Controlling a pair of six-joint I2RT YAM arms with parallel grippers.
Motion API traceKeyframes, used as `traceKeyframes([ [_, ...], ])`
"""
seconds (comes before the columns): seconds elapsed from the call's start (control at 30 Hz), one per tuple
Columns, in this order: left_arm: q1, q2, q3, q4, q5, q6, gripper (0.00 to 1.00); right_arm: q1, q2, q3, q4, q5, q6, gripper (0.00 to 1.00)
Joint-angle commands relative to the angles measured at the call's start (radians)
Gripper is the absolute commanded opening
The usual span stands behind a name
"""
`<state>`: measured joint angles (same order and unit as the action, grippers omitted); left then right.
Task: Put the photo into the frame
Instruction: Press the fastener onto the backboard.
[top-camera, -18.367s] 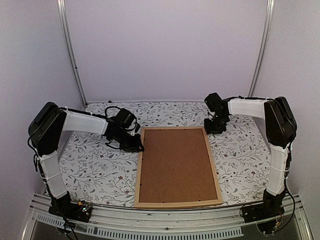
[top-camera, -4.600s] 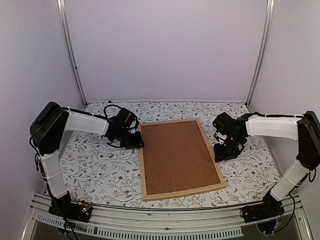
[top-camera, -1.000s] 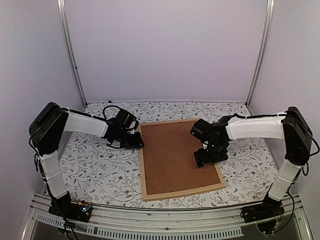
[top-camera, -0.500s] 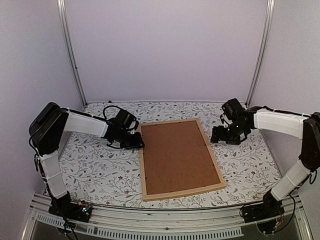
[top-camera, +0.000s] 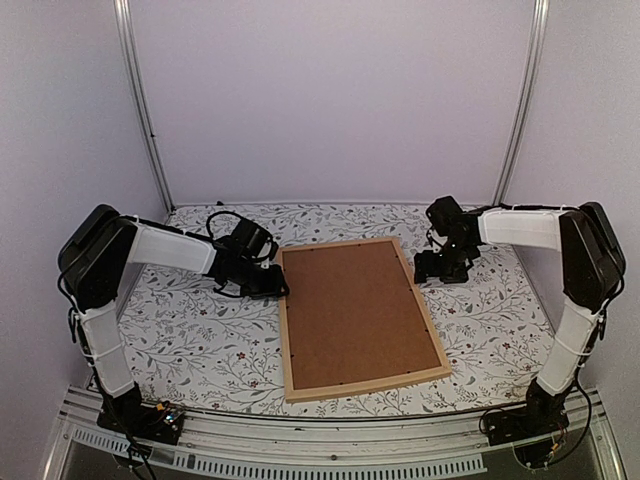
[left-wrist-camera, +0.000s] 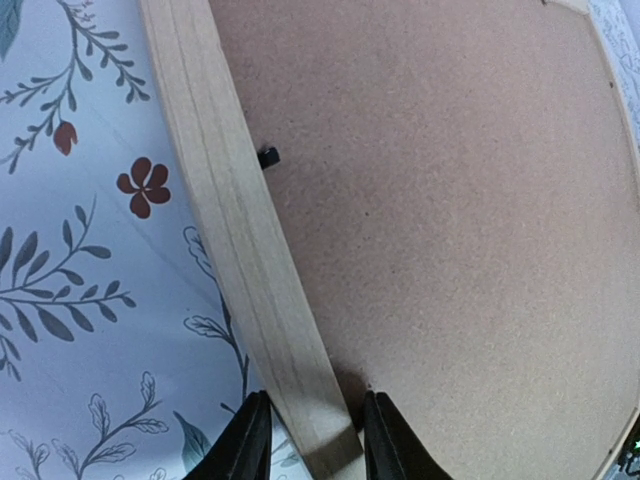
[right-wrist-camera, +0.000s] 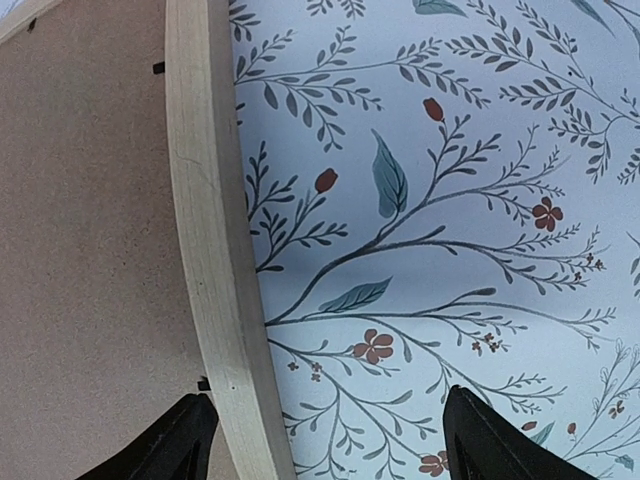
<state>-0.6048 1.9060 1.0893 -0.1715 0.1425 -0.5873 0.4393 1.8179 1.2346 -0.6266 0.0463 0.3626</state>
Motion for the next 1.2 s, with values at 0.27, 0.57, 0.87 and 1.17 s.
traceKeyframes([
  [0.27,-0.027,0.015,-0.011,-0.088,0.051,0.024,0.34,0.059,0.089,0.082,-0.090,0.102,-0.035,0.82],
  [0.57,-0.028,0.013,-0.020,-0.082,0.053,0.024,0.34,0.066,0.126,0.089,-0.093,0.126,-0.037,0.82],
  [0.87,-0.028,0.015,-0.025,-0.082,0.055,0.025,0.34,0.065,0.130,0.104,-0.088,0.122,-0.033,0.82],
  [1.17,-0.027,0.015,-0.028,-0.082,0.053,0.025,0.34,0.065,0.079,0.106,-0.093,0.104,-0.030,0.82],
])
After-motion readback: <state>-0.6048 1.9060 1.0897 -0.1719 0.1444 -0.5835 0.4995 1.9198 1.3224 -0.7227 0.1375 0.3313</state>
